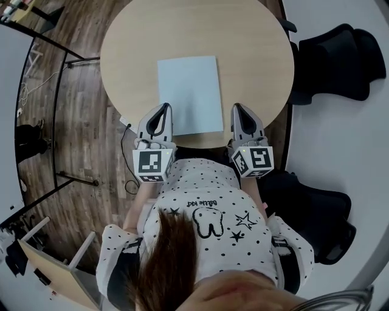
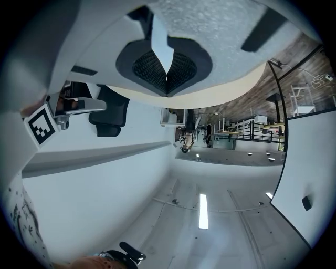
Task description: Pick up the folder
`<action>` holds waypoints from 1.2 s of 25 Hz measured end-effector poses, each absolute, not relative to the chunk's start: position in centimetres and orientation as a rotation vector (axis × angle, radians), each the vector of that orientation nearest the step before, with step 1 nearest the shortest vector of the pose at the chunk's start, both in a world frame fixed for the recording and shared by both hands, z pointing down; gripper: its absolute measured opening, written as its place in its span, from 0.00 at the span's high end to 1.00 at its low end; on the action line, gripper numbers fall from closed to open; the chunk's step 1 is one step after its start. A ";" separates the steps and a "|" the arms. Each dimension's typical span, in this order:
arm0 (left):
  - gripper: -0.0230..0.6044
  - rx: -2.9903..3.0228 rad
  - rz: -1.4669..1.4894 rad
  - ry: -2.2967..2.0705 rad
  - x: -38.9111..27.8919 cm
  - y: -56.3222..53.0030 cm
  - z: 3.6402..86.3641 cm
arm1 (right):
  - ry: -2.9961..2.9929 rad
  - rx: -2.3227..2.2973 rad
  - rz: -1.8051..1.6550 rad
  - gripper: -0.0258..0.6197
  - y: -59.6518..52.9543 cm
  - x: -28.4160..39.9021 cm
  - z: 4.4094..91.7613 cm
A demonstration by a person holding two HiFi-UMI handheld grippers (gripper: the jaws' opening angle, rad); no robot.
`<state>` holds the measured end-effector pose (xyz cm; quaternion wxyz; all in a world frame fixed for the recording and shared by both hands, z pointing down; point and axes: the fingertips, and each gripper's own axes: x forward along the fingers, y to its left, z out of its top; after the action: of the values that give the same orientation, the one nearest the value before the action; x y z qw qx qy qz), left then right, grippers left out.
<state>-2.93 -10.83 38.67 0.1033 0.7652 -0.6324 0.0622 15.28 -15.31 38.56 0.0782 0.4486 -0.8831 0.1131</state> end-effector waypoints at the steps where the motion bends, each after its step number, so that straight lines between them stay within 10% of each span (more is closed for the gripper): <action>1: 0.94 2.253 0.182 -1.870 -3.2 -11.0 38.7 | -2.643 1.343 0.345 0.95 -15.4 15.2 38.7; 30: 0.94 2.298 0.143 -1.847 -7.7 -13.5 36.6 | -2.637 1.400 0.352 0.95 -16.8 10.8 37.2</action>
<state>-7.67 -13.46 36.56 0.0947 0.7750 -0.6230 0.0482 10.85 -16.76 37.22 0.0679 0.4645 -0.8752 0.1168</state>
